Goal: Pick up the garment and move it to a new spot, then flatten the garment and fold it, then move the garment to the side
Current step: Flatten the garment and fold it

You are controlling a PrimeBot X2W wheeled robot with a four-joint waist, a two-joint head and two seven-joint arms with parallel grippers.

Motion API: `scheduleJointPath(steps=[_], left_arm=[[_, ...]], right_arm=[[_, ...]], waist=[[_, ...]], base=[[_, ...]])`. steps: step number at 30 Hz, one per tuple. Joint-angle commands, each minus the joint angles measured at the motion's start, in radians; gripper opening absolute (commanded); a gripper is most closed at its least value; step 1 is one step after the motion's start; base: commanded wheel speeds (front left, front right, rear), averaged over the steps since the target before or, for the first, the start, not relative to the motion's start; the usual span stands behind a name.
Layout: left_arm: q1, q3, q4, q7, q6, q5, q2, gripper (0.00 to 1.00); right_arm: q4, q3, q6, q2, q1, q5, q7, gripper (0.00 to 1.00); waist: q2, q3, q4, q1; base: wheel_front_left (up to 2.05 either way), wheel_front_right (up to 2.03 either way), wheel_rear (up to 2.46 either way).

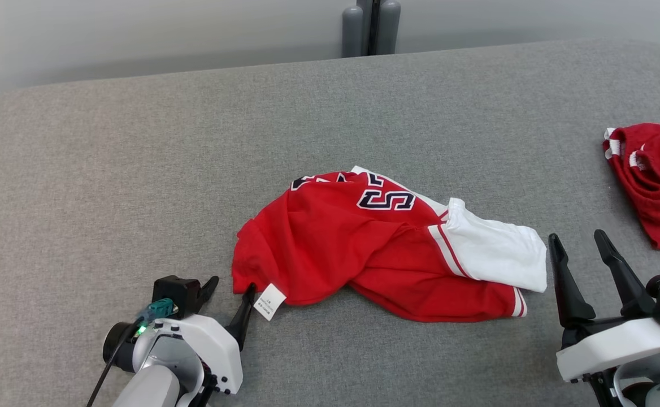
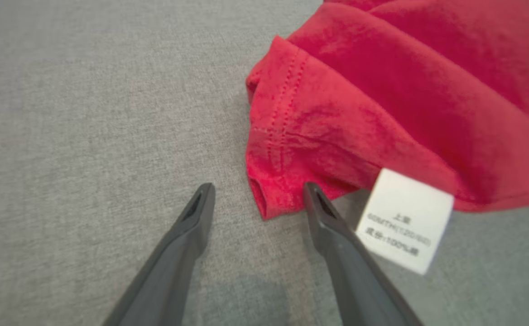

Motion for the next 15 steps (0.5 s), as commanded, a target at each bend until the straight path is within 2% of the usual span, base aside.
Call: scheduleJointPath(steps=[1,2,3,4,6,15], left_arm=[[-0.018,-0.002,0.019,0.009,-0.004,-0.006,0.001,1.00],[-0.023,-0.004,0.042,0.016,-0.008,-0.009,-0.002,1.00],[-0.027,-0.006,0.064,0.023,-0.010,-0.013,-0.002,0.91],[-0.029,-0.008,0.083,0.025,-0.016,-0.015,-0.005,0.46],[-0.033,-0.012,0.109,0.020,-0.020,-0.020,-0.009,0.00],[-0.056,-0.023,0.155,-0.022,-0.028,-0.015,-0.005,0.00]], right_arm=[[0.003,0.000,0.000,-0.003,-0.014,0.007,-0.007,1.00],[0.005,-0.001,0.000,-0.003,-0.015,0.007,-0.008,1.00],[0.006,-0.002,0.000,-0.003,-0.016,0.007,-0.007,1.00],[0.008,-0.003,0.000,-0.003,-0.016,0.007,-0.007,1.00],[0.012,-0.007,0.000,-0.003,-0.019,0.008,-0.008,1.00],[0.067,-0.050,0.000,-0.008,-0.025,0.011,-0.001,1.00]], waist=[[0.0000,0.004,-0.006,0.0000],[0.0000,0.006,-0.009,0.0000],[0.0000,0.008,-0.012,0.0000],[0.0000,0.010,-0.014,0.0000],[0.0000,0.013,-0.017,0.0000],[0.0000,0.027,-0.005,0.0000]], base=[[0.00,0.00,0.00],[0.00,0.00,0.00],[0.00,0.00,0.00],[0.00,0.00,0.00],[0.00,0.00,0.00],[0.00,0.00,0.00]])
